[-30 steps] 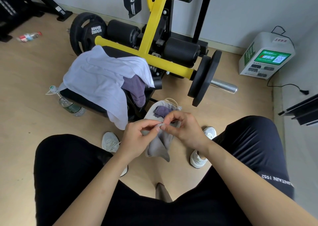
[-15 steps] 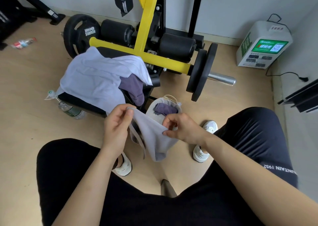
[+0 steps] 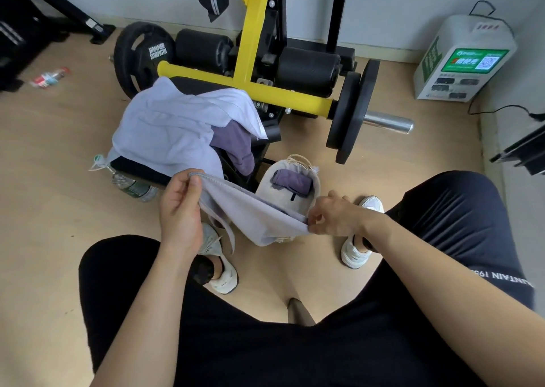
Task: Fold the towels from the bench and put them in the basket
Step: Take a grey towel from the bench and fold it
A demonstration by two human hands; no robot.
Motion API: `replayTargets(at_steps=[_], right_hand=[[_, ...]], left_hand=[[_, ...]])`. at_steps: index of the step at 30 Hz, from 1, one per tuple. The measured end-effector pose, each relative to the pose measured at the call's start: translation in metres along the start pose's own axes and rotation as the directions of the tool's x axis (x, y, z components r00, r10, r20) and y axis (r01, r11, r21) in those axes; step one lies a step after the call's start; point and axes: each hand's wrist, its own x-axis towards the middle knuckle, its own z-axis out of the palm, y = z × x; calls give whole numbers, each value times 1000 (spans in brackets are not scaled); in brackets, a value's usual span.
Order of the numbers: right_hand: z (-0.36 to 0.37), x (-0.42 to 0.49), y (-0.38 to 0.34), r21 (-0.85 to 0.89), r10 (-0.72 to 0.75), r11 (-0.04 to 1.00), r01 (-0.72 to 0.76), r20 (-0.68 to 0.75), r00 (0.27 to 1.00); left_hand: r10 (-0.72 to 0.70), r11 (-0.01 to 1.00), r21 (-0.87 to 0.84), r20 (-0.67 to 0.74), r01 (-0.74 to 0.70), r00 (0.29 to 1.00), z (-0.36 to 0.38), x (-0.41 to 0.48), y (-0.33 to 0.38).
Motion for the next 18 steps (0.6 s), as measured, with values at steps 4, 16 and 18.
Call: replayTargets(at_steps=[4, 16, 18], right_hand=[[-3, 0, 9, 80, -19, 997, 19, -9, 1000], [-36, -1, 23, 535, 239, 816, 220, -658, 714], [-38, -4, 25, 488, 217, 851, 195, -664, 716]], left_hand=[[-23, 1000, 16, -44, 24, 999, -7, 5, -6], [-82, 944, 292, -248, 155, 965, -16, 14, -33], [-106, 931, 319, -233, 179, 967, -16, 13, -35]])
